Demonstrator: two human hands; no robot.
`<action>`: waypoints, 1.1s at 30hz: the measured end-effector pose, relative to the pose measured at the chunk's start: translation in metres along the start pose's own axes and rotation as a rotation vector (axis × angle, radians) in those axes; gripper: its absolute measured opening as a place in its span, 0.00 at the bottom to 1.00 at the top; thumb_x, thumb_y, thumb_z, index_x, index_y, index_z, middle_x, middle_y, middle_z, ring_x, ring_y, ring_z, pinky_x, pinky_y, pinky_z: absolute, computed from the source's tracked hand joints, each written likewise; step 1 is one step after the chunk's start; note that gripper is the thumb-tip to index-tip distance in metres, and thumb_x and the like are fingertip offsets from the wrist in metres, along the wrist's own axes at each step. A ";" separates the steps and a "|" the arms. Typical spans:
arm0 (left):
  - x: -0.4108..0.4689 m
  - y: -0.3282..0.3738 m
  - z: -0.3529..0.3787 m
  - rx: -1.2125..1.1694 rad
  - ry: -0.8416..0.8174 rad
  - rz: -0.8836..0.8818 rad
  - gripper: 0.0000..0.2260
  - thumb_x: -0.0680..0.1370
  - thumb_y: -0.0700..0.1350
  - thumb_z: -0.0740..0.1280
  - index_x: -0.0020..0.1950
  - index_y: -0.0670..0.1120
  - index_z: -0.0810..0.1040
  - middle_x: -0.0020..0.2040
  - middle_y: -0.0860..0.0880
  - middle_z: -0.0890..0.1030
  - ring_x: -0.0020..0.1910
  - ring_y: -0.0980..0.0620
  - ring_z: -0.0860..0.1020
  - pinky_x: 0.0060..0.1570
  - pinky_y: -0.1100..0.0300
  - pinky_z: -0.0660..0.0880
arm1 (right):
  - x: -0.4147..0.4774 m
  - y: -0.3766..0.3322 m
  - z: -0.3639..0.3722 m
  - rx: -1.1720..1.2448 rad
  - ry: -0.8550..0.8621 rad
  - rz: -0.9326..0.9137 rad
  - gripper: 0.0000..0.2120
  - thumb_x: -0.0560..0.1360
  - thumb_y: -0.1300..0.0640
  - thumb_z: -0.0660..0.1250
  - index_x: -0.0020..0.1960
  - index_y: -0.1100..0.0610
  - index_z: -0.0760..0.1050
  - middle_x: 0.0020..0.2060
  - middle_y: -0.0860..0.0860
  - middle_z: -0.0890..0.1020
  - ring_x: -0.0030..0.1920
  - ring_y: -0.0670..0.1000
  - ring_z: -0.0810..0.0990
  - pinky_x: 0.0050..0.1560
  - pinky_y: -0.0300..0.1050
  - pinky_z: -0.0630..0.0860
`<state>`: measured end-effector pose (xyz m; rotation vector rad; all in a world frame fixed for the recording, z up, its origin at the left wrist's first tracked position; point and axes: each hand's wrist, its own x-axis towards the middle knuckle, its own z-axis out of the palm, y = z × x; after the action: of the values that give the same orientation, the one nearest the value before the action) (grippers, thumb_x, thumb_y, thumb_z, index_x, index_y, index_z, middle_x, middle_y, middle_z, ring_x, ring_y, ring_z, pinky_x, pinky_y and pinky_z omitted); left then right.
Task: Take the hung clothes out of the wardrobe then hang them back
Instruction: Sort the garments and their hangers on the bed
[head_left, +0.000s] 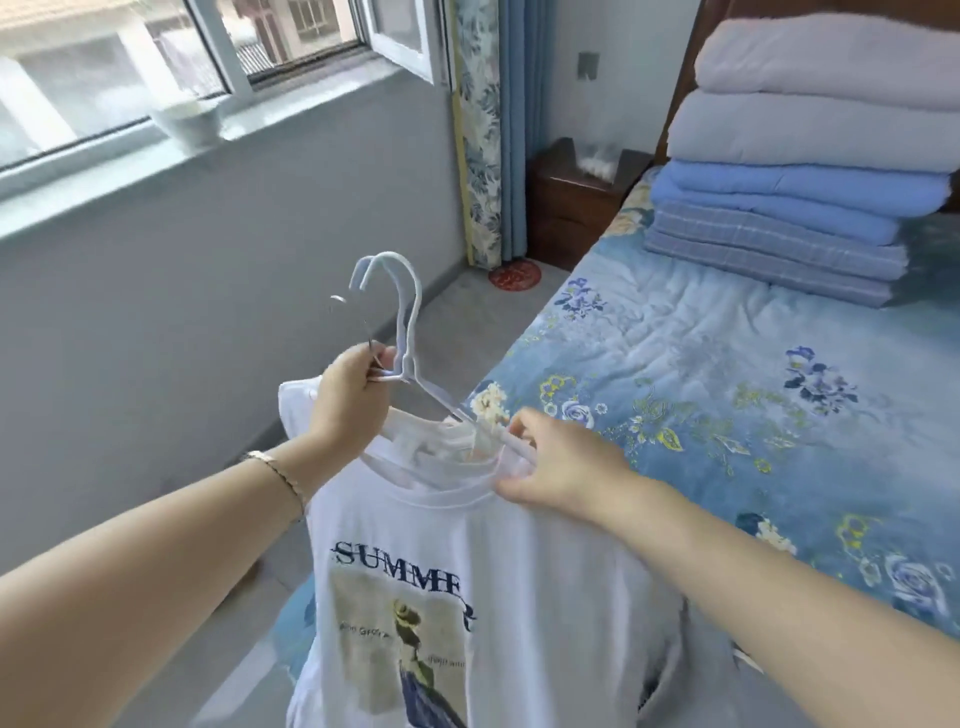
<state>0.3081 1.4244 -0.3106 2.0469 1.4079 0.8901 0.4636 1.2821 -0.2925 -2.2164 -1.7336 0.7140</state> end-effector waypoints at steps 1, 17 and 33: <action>0.000 0.010 -0.016 -0.030 0.067 -0.035 0.14 0.75 0.32 0.59 0.34 0.48 0.68 0.30 0.54 0.69 0.38 0.48 0.66 0.32 0.65 0.61 | -0.009 -0.011 -0.010 -0.055 -0.036 -0.042 0.09 0.71 0.50 0.67 0.42 0.47 0.66 0.45 0.48 0.76 0.55 0.54 0.77 0.43 0.42 0.68; -0.072 0.025 -0.255 -0.249 0.904 -0.361 0.17 0.79 0.50 0.57 0.29 0.52 0.63 0.31 0.54 0.67 0.35 0.50 0.68 0.42 0.51 0.66 | -0.135 -0.179 -0.045 0.018 -0.132 -0.595 0.16 0.75 0.52 0.56 0.30 0.55 0.58 0.29 0.50 0.67 0.36 0.54 0.68 0.33 0.45 0.62; -0.092 0.085 -0.280 0.115 0.752 -0.196 0.17 0.81 0.41 0.56 0.32 0.53 0.61 0.44 0.52 0.68 0.53 0.49 0.68 0.62 0.61 0.61 | -0.168 -0.176 -0.025 0.631 -0.087 -0.579 0.17 0.75 0.60 0.62 0.29 0.57 0.61 0.22 0.44 0.62 0.25 0.45 0.60 0.27 0.38 0.59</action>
<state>0.1272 1.3189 -0.0863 1.6615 2.0308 1.6179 0.2989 1.1714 -0.1500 -1.2133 -1.7387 1.0248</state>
